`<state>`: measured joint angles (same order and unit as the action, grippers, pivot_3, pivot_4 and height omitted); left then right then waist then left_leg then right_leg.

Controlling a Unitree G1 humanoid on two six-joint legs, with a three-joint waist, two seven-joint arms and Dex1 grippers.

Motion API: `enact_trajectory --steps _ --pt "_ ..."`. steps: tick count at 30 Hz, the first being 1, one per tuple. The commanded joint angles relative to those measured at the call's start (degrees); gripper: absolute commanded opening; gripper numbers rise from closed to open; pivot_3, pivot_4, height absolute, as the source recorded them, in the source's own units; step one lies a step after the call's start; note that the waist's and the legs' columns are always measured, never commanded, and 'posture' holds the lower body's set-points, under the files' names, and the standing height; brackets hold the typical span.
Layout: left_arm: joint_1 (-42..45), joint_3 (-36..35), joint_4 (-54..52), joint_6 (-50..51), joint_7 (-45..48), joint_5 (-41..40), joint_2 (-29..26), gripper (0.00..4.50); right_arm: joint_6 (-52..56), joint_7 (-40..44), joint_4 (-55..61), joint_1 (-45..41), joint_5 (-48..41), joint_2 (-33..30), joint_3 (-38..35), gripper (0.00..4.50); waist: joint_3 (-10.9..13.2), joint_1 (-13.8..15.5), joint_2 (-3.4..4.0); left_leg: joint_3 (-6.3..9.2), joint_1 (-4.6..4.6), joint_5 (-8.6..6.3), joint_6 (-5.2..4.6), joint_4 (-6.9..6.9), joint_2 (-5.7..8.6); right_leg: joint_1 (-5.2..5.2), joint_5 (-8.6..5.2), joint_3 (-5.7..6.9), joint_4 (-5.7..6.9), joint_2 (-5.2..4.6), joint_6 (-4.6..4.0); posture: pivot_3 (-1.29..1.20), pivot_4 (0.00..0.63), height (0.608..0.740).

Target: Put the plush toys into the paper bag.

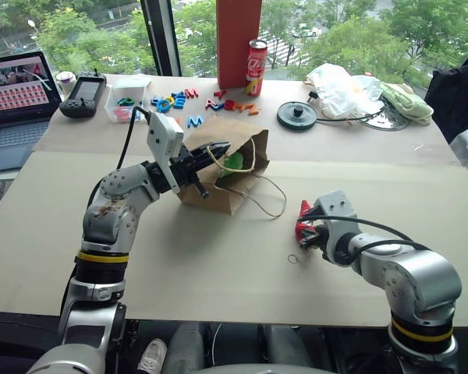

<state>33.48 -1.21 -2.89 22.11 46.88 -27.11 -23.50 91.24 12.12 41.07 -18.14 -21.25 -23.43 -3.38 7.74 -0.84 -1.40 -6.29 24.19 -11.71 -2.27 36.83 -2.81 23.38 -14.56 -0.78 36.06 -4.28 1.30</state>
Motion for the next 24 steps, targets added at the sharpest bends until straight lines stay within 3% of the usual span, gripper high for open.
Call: enact_trajectory --steps 1,4,9,24 --pt "1.06 -0.71 -1.10 -0.50 0.28 -0.33 -0.45 0.00 -2.51 2.69 2.67 -6.11 -2.52 3.16 -5.57 0.13 0.00 -0.12 0.00 0.01 -0.01 0.00 0.00 0.00 -0.01 0.00 0.00 -0.01 0.02 0.02 0.00 0.00 0.150 0.739" --pt "1.10 -0.73 -1.20 -0.41 0.24 -0.38 -0.45 0.00 -1.87 2.99 1.97 -10.52 -3.30 5.83 -5.93 0.13 0.00 0.03 0.00 0.06 -0.01 0.00 0.00 0.00 -0.03 0.00 0.00 0.02 0.04 0.07 -0.01 0.00 0.150 0.739" --pt "1.07 -0.56 -1.48 -0.27 0.22 -0.45 -0.36 0.00 -4.99 0.99 -4.88 -16.49 -1.72 10.68 -0.16 0.13 0.00 0.04 0.00 0.04 0.01 0.00 0.00 0.00 -0.02 0.00 0.00 0.04 0.02 0.03 -0.01 0.00 0.150 0.739" --pt "1.15 0.04 -1.71 -0.31 0.25 -0.31 0.03 0.00 -26.84 0.45 -31.01 -26.07 3.12 24.48 14.35 0.13 0.00 -0.15 0.01 -0.02 0.05 0.00 0.01 -0.02 -0.03 0.07 0.01 0.07 0.08 0.03 -0.02 0.00 0.150 0.739"
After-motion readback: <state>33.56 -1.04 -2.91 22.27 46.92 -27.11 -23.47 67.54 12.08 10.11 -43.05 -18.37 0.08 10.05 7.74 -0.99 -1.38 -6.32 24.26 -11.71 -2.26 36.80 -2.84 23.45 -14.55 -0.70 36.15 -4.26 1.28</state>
